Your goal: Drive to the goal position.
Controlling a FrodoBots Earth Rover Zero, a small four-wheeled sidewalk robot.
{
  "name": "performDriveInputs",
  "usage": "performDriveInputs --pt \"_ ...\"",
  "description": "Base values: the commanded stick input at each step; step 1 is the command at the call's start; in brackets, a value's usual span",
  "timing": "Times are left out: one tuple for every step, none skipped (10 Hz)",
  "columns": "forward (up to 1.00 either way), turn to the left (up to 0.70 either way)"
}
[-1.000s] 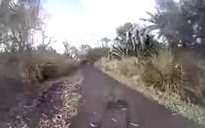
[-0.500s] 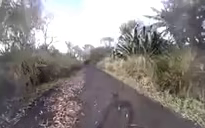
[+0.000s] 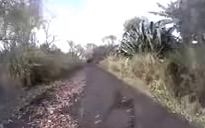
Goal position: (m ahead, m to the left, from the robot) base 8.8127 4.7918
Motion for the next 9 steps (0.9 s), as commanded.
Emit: performDriveInputs --pt "0.85 -0.28" --pt "0.85 -0.33" --pt "0.00 -0.24" --pt "0.00 0.00" --pt "0.00 0.00" --pt "0.00 0.00" --pt "0.00 0.00" --pt "0.00 0.00" --pt "0.00 0.00"
